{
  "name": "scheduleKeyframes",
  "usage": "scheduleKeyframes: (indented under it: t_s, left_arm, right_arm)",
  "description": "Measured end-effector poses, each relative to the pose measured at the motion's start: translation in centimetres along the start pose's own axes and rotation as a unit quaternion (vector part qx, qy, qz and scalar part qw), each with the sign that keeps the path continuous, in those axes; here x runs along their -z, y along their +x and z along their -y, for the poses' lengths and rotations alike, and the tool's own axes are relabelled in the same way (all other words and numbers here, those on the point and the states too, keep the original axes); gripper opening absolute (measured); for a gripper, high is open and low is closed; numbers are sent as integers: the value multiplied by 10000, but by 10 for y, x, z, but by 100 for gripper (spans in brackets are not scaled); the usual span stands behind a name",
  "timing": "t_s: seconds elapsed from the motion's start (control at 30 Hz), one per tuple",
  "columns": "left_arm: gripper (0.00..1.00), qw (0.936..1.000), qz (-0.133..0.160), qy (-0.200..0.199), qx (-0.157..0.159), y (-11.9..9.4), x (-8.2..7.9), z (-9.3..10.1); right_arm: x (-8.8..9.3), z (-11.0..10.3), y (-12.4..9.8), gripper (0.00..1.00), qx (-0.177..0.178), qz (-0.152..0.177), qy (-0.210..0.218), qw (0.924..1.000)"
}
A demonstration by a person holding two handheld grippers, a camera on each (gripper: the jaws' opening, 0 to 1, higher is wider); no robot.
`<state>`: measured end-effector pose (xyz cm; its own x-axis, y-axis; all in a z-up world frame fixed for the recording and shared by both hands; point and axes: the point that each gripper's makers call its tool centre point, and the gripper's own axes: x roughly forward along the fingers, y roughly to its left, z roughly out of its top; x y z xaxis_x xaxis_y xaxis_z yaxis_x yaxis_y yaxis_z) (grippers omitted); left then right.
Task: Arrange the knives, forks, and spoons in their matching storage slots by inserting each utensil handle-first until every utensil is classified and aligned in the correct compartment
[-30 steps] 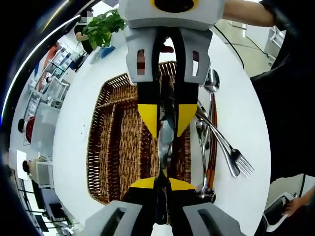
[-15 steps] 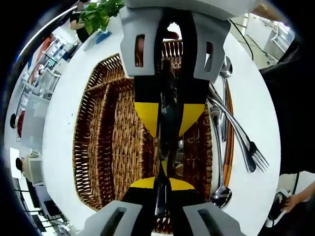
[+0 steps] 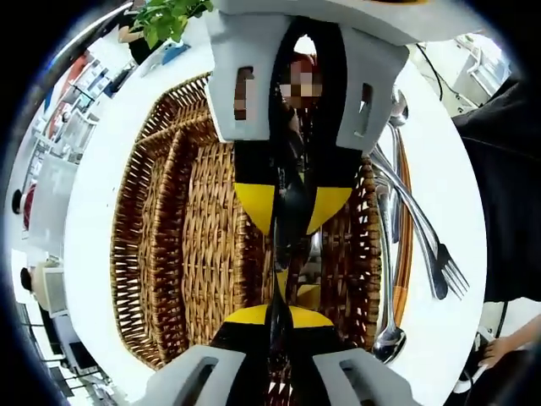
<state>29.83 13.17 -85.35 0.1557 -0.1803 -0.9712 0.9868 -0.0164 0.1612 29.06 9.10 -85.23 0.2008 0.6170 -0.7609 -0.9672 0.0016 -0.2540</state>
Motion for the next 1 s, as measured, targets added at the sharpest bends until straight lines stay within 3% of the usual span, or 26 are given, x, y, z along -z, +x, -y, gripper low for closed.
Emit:
scheduleKeyframes:
  t_s: [0.2, 0.73, 1.0]
  left_arm:
    - [6, 10000, 20, -37, 53, 3, 0, 1]
    - [13, 9990, 365, -239, -79, -10, -8, 0]
    - [15, 9951, 781, -561, -218, -23, -18, -2]
  right_arm:
    - [4, -3, 4, 12, -75, -128, -12, 9999]
    - [2, -2, -5, 16, 17, -62, 241, 9997]
    - [-11, 5, -22, 22, 294, 267, 827, 9958]
